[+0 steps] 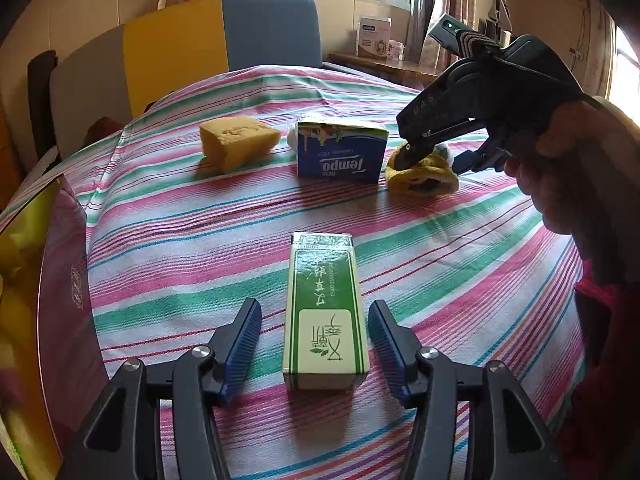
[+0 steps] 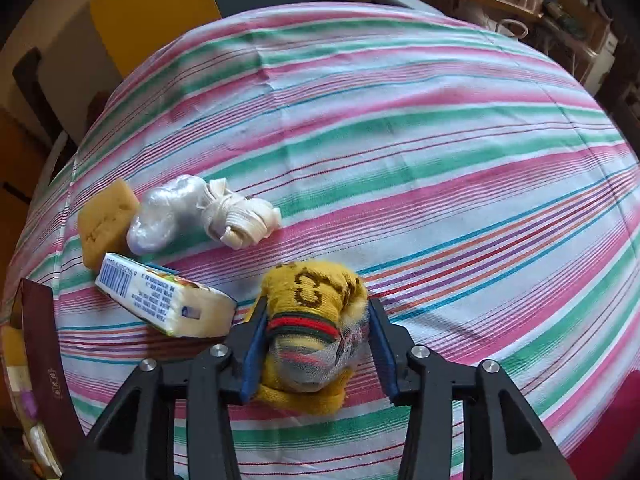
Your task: Organize objects
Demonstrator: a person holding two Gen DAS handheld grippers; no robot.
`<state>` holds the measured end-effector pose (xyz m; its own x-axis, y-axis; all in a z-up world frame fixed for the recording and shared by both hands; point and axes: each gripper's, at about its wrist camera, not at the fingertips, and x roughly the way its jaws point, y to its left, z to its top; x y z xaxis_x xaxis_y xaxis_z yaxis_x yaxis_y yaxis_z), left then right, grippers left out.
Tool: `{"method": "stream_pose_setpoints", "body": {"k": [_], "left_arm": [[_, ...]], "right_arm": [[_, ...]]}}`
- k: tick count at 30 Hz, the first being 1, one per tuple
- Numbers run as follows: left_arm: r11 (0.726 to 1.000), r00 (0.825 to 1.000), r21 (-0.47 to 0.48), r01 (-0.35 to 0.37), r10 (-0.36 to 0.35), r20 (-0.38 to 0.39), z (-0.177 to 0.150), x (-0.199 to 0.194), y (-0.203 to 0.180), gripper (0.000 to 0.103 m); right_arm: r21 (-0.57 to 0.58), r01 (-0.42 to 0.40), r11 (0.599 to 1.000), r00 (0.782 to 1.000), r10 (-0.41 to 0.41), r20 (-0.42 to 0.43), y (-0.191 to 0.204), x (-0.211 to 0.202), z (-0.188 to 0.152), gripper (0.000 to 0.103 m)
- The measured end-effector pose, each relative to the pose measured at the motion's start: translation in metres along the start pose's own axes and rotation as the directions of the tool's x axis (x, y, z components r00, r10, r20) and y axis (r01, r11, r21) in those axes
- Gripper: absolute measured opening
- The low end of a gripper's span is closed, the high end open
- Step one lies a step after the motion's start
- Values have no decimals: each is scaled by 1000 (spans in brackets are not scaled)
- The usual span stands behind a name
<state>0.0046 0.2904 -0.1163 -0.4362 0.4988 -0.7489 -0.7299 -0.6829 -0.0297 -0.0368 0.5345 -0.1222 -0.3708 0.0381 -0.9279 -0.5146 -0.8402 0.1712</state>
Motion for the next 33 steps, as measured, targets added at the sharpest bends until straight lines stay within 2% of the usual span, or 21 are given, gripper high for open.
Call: {"method": "stream_pose_setpoints", "body": {"k": [3, 10, 15, 29, 31, 33], "left_arm": [[1000, 1000, -1, 1, -1, 1, 0, 0, 0, 56], [1000, 1000, -1, 0, 0, 4, 0, 0, 0, 56], [1000, 1000, -2, 1, -1, 5, 0, 0, 0, 56], [1000, 1000, -4, 0, 0, 6, -1, 0, 1, 56], [1000, 1000, -4, -7, 7, 7, -1, 0, 2, 55], [1000, 1000, -6, -27, 27, 8, 0, -1, 2, 47]], "right_arm": [[25, -43, 999, 999, 43, -14, -6, 4, 1, 55], [-56, 15, 998, 1000, -16, -10, 7, 4, -4, 59], [-118, 57, 991, 998, -59, -6, 14, 4, -6, 58], [-148, 77, 986, 997, -77, 4, 9, 4, -7, 57], [-149, 77, 986, 997, -77, 5, 8, 5, -7, 57], [-151, 80, 985, 997, -80, 7, 14, 5, -7, 57]]}}
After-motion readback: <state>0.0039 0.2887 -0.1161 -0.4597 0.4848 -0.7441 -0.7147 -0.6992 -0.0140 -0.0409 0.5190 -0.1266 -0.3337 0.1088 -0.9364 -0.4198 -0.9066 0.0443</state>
